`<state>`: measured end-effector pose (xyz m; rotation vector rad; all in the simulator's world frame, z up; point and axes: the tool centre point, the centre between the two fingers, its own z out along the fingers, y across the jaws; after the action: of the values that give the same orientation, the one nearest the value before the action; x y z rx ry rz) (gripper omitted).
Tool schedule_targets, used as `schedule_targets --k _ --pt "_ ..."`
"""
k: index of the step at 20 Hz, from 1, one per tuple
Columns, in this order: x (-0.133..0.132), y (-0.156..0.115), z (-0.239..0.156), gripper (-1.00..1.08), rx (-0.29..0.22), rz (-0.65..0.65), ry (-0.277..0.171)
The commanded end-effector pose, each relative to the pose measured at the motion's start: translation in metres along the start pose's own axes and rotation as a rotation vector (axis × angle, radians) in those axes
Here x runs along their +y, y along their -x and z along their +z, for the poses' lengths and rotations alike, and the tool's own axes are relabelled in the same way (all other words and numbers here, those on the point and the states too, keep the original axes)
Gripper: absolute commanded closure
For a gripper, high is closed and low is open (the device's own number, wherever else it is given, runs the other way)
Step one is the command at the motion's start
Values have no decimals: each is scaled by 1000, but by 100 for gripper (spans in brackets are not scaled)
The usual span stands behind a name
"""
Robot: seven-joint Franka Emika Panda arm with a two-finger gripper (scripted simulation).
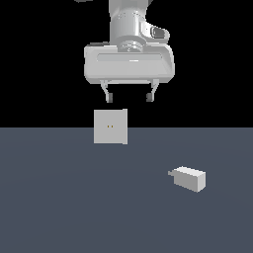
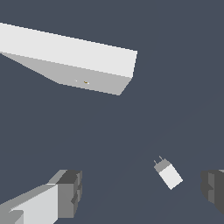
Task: Plug the charger into the wall socket.
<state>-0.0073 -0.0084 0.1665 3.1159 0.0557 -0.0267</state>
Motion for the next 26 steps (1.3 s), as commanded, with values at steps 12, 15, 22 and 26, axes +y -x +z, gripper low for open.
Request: schedule_targets --k 12,15,22,26 --pt "7 11 9 -92 24 -59 -7" --pt "11 18 14 -92 37 -93 -12" --pt "24 35 30 -92 79 -196 -24" --pt "33 44 40 -92 103 -256 -32"
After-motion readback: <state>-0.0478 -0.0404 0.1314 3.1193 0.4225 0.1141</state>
